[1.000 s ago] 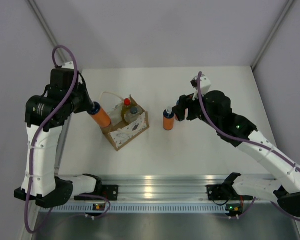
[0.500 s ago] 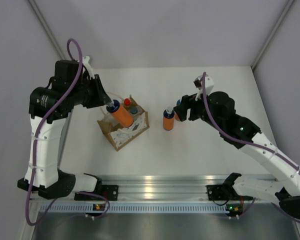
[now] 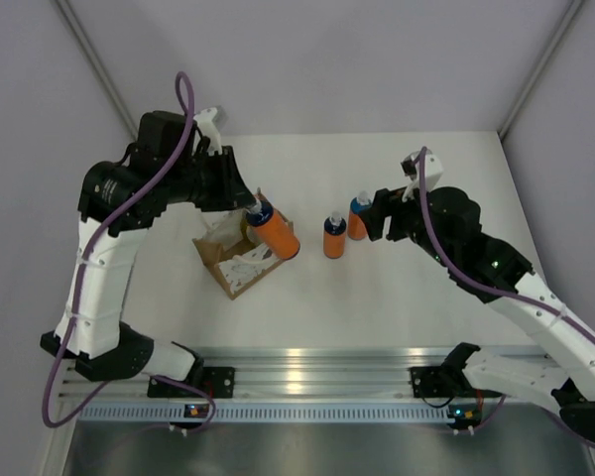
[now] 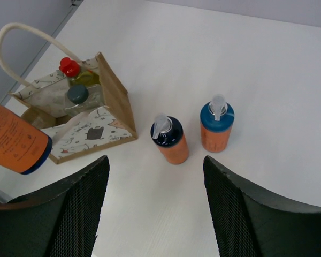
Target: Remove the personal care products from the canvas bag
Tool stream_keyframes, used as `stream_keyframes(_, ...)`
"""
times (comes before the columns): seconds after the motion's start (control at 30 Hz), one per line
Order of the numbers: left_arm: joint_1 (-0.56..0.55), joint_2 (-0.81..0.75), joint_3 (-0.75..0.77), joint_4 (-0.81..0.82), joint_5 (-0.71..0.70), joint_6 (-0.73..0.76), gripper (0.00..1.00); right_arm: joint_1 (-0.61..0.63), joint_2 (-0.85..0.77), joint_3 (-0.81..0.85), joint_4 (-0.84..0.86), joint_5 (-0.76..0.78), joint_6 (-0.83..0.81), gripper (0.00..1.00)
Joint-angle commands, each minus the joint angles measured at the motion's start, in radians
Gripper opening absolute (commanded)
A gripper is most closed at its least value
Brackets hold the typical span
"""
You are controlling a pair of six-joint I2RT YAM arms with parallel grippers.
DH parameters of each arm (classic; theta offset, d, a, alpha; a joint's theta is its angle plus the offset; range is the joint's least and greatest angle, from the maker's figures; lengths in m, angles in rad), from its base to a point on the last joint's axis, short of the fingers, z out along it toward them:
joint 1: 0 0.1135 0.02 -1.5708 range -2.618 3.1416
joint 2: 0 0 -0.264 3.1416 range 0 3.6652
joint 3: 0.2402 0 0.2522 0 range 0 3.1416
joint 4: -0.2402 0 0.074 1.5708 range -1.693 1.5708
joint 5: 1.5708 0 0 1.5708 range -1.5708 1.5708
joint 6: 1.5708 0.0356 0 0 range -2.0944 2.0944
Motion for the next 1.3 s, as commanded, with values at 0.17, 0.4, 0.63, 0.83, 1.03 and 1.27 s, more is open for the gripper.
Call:
stream_keyframes(0.17,-0.155,-0.007,-0.085,0.298,-0.036,-0.02,0.0,-0.005,-0.063,0.035,-0.079,0.163,0.03,0.7)
stream_keyframes(0.4,-0.387,0.072,-0.154,0.389,-0.368,0.06,0.0,-0.007,-0.101,0.045,-0.109,0.195,0.032,0.72)
stream_keyframes(0.63,-0.476,0.095,-0.329,0.536,-0.514,0.099,0.0,-0.01,-0.137,0.065,-0.145,0.215,0.035,0.73)
stream_keyframes(0.83,-0.519,0.104,-0.505,0.688,-0.58,0.111,0.0,-0.01,-0.164,0.07,-0.159,0.229,0.033,0.74)
stream_keyframes(1.03,-0.522,0.13,-0.63,0.803,-0.567,0.103,0.0,-0.011,-0.175,0.068,-0.164,0.238,0.033,0.75)
stream_keyframes(1.27,-0.527,0.167,-0.728,0.874,-0.575,0.089,0.0,-0.011,-0.187,0.065,-0.17,0.24,0.03,0.76)
